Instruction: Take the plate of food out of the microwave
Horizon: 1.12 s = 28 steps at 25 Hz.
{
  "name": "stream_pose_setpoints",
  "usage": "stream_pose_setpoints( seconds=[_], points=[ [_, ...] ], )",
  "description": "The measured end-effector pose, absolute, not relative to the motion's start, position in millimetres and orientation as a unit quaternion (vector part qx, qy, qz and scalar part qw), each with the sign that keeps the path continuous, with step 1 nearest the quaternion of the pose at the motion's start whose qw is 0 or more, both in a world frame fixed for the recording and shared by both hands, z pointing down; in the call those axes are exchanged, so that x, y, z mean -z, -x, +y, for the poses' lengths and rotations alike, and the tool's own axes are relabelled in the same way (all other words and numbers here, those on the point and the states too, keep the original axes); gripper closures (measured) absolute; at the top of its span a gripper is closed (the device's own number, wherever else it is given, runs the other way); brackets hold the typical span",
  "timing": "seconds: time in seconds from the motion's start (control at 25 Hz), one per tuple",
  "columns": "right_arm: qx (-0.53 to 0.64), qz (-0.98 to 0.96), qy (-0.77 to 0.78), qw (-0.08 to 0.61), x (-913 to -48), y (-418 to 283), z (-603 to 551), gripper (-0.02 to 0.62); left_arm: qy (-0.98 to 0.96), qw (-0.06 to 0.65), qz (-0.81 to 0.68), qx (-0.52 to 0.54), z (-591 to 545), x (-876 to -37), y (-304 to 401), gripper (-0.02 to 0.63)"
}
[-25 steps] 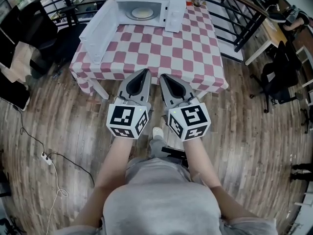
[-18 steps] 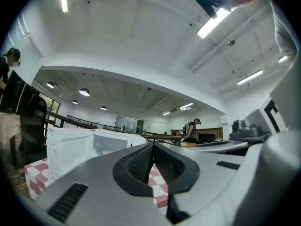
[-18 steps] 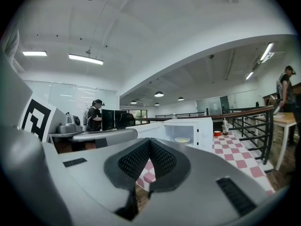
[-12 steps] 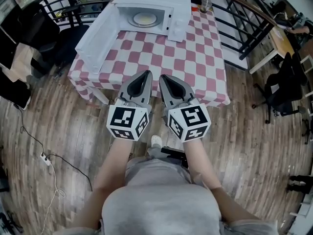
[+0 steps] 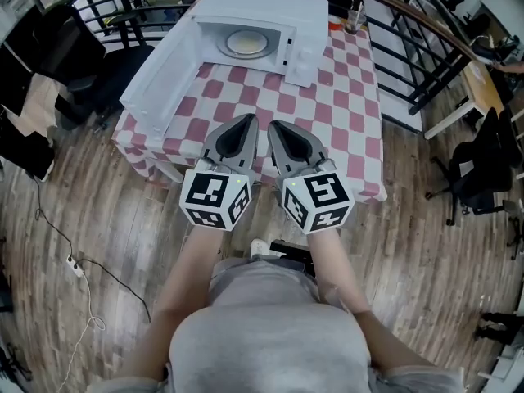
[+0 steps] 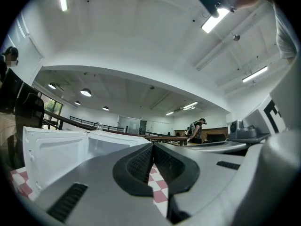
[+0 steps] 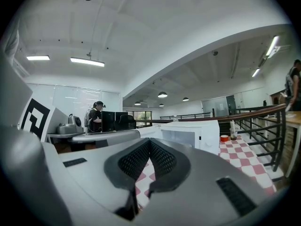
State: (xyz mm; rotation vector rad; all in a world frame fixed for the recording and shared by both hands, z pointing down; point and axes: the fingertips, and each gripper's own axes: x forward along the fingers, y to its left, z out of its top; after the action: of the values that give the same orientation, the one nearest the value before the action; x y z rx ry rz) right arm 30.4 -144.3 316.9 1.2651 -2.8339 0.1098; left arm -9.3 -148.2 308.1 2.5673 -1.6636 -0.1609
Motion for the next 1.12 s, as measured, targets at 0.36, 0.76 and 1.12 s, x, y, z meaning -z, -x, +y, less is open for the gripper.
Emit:
stream_pose_setpoints(
  seconds=[0.36,0.76,1.12],
  points=[
    [-0.033,-0.921,-0.387,0.027,-322.5,-32.4,-180.8,0.569,-0.827,0.047,-0.557,0.062,-189.4,-310.7,7.2,0.604],
    [-0.054,-0.929,-0.366,0.031,-337.9,-23.8,-192.5,0.568,-0.815,0.073,-0.572,0.055,-202.7,-332.3,15.7,0.604],
    [-0.069,-0.924,-0.376,0.034,-348.7,-18.5,-218.0,0.568,-0.812,0.086,-0.574,0.061,-225.9,-338.3,30.7,0.604]
  ],
)
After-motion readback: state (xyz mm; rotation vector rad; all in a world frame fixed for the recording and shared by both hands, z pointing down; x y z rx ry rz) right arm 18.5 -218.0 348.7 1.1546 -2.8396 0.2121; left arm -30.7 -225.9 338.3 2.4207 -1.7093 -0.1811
